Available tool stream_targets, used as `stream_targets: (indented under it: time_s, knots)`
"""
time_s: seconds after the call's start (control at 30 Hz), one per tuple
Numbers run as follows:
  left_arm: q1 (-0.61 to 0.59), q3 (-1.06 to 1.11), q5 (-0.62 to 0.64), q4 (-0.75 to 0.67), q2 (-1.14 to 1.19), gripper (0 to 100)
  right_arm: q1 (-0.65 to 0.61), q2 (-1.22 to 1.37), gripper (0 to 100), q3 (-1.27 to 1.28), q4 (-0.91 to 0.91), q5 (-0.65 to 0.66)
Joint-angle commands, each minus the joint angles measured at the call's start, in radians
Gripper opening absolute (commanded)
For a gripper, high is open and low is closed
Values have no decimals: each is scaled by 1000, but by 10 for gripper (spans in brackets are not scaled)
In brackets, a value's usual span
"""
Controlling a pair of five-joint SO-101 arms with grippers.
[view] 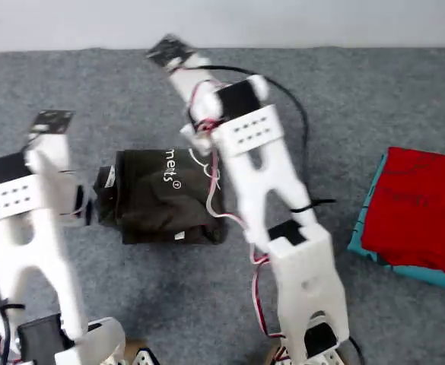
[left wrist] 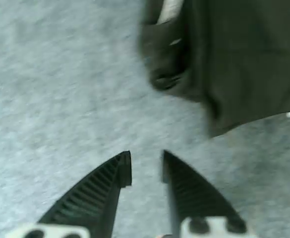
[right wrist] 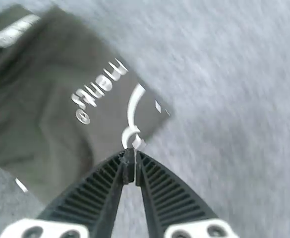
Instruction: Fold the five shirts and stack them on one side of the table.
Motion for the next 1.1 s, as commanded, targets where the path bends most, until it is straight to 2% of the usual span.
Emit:
stream_targets:
  time_s: [0.0,0.17,0.33,0.5,1.07]
  knots:
    - [123,-28,75,8,-31,182,94,-166,10,144,41,-41]
    - [233,-30,140,8,26,217,194,-297,10,336,41,-63]
    - [239,-39,141,5,196,216,283,-389,10,453,39,-61]
    - [242,-67,141,-29,236,216,354,-449,10,548,39,-61]
    - [244,-50,138,-129,414,214,369,-562,10,680,39,-61]
